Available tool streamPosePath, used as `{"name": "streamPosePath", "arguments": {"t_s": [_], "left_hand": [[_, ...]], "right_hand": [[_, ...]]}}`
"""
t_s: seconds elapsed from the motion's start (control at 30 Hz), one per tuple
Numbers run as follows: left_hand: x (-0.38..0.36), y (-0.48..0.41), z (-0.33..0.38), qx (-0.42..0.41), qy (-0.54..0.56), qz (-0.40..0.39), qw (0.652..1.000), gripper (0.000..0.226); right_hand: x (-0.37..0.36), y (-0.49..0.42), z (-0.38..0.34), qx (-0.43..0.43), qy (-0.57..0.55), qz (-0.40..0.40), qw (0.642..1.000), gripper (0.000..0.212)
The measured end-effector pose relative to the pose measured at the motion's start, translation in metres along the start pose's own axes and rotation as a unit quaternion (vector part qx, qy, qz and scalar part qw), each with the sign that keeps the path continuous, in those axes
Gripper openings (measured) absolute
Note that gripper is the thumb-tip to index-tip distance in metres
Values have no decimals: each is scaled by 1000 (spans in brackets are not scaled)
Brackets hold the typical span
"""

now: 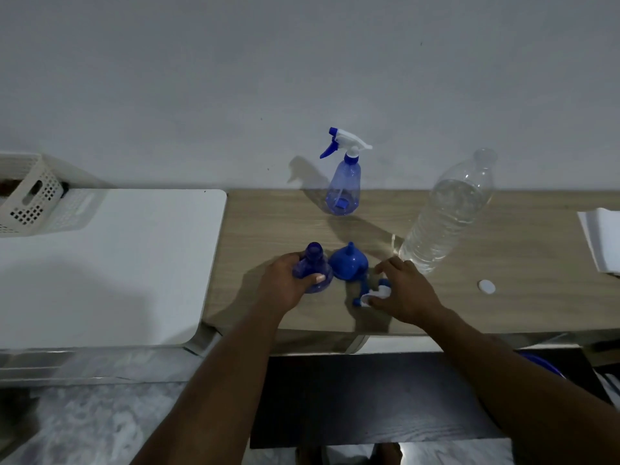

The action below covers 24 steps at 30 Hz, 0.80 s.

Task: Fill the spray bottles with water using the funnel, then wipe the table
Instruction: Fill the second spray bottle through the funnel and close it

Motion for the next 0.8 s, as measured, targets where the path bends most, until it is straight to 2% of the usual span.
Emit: {"name": "streamPosePath", "arguments": {"t_s": [0.1,0.33,0.47,0.67,0.8], "left_hand": [[-1,-1,1,-9,-2,-2,1000,34],[-2,0,0,-1,4,0,1000,43],[-2,2,-2,8,15,-2,1000,36],[1,6,5,14,11,10,1000,37],[1,5,2,26,10,22,999,40]], "right_hand": [[-14,13,-2,12,14,-48,999,58],[-28,15,-2,7,36,-69,997,56],[-24,13,-5,26,4,-81,996,54],[43,7,-34,128,-9,40,991,36],[111,-5,-51,139,-21,135,981,31]]}}
Point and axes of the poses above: each hand's wrist, its own y-axis away from the middle knuckle, its own x-axis out of the back of the hand, z = x × y, the point moved 9 cm from there along -y, towards the middle knuckle, and after that the axes turned 7 degrees about x, right-handed, at the moved point
